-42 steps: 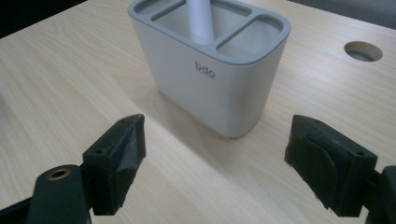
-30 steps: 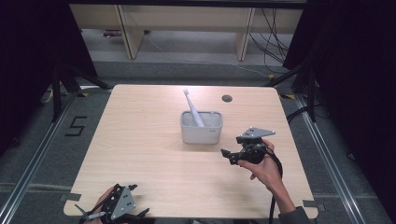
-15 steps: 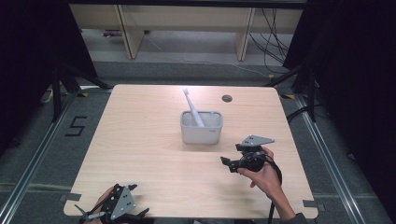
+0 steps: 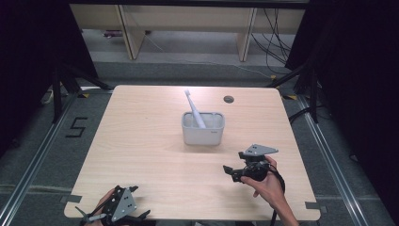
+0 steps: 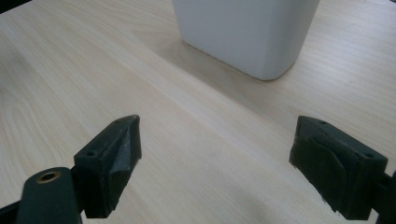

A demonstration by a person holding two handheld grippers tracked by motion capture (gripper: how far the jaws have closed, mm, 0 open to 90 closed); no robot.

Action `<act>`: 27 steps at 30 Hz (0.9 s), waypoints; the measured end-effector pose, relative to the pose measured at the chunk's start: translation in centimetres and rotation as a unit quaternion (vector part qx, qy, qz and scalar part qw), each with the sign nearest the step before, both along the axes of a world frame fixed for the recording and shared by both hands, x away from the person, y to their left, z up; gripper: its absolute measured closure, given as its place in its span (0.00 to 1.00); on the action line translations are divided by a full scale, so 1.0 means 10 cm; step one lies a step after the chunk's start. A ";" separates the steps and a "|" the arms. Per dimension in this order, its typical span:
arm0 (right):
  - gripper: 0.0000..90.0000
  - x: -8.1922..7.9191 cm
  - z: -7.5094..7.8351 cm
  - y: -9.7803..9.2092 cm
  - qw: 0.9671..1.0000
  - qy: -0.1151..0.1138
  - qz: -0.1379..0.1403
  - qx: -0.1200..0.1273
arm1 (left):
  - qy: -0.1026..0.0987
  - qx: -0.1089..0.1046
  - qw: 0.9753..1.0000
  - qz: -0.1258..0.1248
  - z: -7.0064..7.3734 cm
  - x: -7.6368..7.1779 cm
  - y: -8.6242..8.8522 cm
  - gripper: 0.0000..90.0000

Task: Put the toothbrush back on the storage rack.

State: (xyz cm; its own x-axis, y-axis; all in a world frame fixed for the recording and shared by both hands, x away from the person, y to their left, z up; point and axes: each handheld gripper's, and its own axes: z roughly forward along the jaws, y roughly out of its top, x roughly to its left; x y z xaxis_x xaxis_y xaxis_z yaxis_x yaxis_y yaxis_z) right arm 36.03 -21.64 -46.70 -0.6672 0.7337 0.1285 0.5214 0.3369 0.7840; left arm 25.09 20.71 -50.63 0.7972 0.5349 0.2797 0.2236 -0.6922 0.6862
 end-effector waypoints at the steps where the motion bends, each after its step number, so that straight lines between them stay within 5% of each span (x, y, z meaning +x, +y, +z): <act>1: 0.19 0.00 -0.01 -0.01 1.000 -0.004 0.003 -0.006 | 0.000 0.000 1.000 -0.001 0.00 0.00 0.00 0.17; 25: 0.18 -0.26 -0.17 -0.11 1.000 -0.009 0.012 -0.013 | -0.009 -0.006 1.000 0.003 0.01 0.00 0.01 0.17; 27: 0.18 -0.31 -0.17 -0.10 1.000 0.004 0.005 -0.003 | -0.008 -0.006 1.000 0.003 0.01 0.00 0.01 0.17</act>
State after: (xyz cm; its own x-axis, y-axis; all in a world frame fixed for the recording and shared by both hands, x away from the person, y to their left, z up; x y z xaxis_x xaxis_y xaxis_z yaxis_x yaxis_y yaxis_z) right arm 32.95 -22.66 -48.45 -0.6739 0.7276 0.1283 0.5233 0.3475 0.7780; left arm 25.08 20.78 -50.49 0.7892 0.5432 0.2865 0.2160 -0.6822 0.6985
